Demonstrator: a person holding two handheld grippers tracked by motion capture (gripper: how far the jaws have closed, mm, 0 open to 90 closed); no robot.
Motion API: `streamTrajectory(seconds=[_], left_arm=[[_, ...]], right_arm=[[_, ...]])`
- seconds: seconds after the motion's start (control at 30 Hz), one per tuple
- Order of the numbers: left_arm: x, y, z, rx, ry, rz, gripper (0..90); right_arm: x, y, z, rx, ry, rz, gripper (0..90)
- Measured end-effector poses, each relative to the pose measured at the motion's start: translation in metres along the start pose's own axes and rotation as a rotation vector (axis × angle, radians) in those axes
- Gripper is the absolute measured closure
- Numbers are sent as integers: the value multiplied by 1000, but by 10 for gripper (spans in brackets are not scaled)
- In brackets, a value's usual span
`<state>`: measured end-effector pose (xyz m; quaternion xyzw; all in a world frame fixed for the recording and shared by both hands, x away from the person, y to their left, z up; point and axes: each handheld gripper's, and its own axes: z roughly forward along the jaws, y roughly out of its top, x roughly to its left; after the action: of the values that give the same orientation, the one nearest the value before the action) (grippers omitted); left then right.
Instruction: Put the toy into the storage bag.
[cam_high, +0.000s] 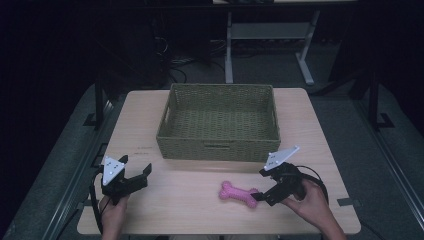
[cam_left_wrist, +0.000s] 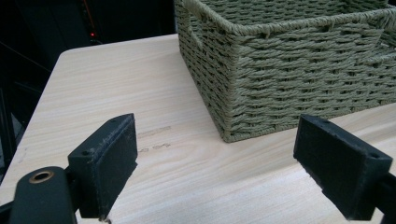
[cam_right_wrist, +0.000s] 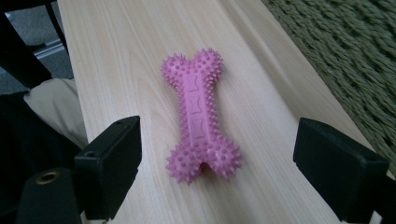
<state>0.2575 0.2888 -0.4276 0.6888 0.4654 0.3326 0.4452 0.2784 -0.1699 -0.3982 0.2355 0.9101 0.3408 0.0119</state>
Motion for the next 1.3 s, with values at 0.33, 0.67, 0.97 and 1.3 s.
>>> streamTrajectory(seconds=[0.33, 0.67, 0.97, 1.3], left_arm=[[1, 0, 0, -5, -4, -5, 130], [2, 0, -1, -10, -2, -14, 130], [4, 0, -2, -15, -6, -28, 130], [5, 0, -3, -18, -13, -31, 130]], right_arm=[[3, 12, 18, 49, 9, -21, 150], [7, 21, 38, 96, 8, -56, 157], [9, 24, 57, 151, 25, -72, 228], [11, 26, 67, 194, 15, -113, 374]])
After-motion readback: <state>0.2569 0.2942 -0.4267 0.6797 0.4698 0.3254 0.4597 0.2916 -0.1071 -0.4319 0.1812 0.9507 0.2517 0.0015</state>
